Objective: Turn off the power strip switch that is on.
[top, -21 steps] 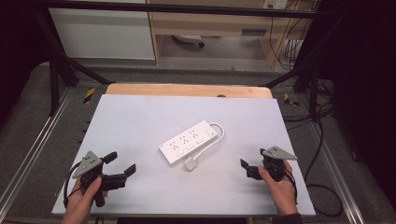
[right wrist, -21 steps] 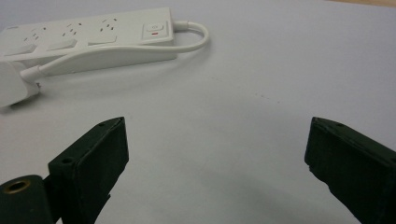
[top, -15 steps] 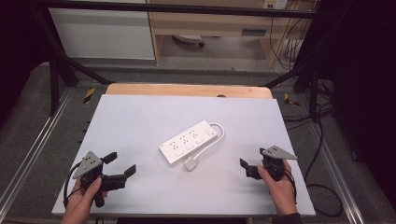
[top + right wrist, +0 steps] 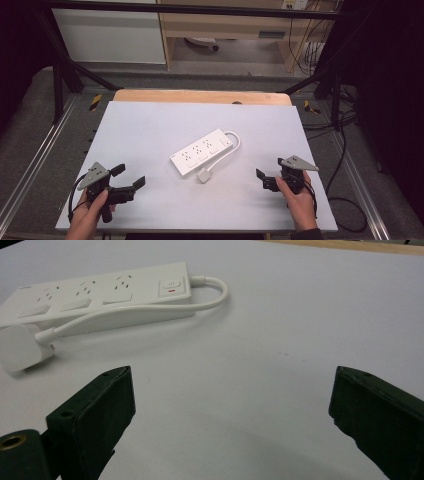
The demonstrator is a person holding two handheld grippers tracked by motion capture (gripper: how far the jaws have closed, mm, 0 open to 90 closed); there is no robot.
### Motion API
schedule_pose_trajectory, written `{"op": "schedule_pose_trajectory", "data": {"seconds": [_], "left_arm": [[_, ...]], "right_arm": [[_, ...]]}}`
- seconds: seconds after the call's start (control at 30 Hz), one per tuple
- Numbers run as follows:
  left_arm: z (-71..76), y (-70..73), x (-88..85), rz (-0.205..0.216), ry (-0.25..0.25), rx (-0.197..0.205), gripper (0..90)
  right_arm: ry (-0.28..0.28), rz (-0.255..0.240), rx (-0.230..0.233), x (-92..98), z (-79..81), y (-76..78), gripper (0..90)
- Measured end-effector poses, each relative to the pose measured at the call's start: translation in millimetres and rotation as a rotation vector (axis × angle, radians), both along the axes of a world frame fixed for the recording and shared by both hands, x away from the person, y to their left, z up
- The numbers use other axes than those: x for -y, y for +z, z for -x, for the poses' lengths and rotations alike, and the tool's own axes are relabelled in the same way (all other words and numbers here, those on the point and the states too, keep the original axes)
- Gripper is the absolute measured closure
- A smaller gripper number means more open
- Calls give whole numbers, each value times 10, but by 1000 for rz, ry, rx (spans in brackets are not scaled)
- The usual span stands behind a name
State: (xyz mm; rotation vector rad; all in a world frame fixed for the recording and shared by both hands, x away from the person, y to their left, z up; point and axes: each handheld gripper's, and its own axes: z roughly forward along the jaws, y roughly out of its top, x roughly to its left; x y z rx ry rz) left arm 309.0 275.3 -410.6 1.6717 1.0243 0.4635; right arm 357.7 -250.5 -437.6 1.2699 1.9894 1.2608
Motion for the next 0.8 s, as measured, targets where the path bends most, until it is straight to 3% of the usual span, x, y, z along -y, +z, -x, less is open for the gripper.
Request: {"op": "schedule_pose_trajectory", "data": {"seconds": [0.13, 0.4, 0.7, 0.8], "left_arm": [[19, 0, 44, -29, -14, 16, 64], [16, -3, 56, -16, -18, 8, 62], [14, 2, 29, -14, -14, 7, 62], [12, 3, 38, -8, -17, 5, 64]], "right_arm": [[9, -14, 24, -8, 4, 38, 48], [14, -25, 71, -11, -3, 82, 60], [35, -44, 71, -58, -35, 148, 56], [21, -20, 79, -92, -60, 185, 49]]}}
